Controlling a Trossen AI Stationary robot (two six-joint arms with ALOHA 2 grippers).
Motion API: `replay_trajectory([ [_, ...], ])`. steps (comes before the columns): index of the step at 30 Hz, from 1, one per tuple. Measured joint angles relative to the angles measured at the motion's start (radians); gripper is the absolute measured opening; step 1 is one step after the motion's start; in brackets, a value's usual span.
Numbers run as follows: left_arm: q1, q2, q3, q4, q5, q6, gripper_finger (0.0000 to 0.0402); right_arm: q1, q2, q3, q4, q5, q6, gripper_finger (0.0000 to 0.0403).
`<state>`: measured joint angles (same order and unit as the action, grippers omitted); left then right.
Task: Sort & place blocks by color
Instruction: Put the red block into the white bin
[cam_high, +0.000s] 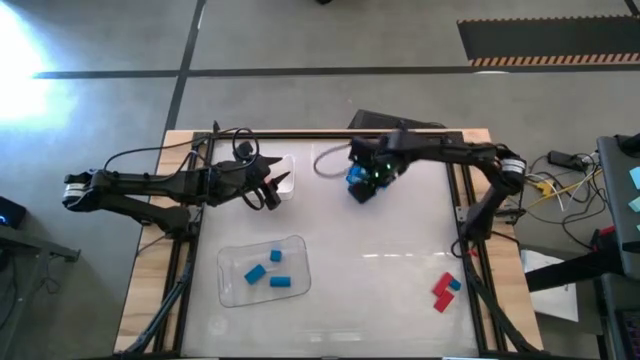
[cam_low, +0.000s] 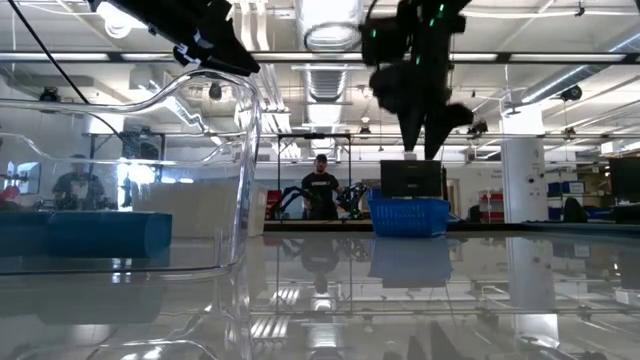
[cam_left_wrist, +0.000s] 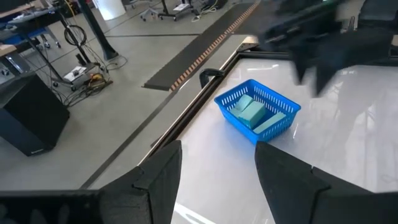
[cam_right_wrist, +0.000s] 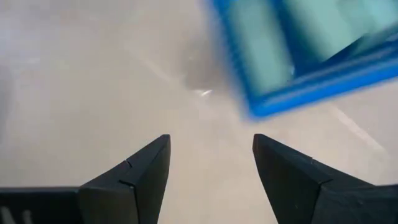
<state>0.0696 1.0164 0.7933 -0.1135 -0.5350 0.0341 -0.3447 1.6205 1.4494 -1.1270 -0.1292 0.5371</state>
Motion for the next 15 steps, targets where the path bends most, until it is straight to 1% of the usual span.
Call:
replay_trajectory([
  [2,0.0,0.0,0.0,0.0,0.0,0.0,0.0187,0.077,-0.032,0.0,-0.004,-0.029,0.087,0.0221],
  [5,0.0,0.0,-0.002,-0.002,0.0,0.0,0.0187,0.211,-0.067,0.0,-0.01,-0.034,0.228,0.0221],
  [9,0.0,0.0,-0.005,-0.002,0.0,0.0,0.0187,0.4,-0.08,-0.013,-0.051,-0.047,0.465,0.0221],
  [12,0.0,0.0,-0.007,-0.001,0.0,0.0,0.0187,0.542,-0.08,-0.056,-0.049,-0.094,0.674,0.0221],
  [15,0.0,0.0,-0.008,-0.001,0.0,0.0,0.0187,0.678,-0.08,-0.124,-0.048,-0.166,0.887,0.0221],
])
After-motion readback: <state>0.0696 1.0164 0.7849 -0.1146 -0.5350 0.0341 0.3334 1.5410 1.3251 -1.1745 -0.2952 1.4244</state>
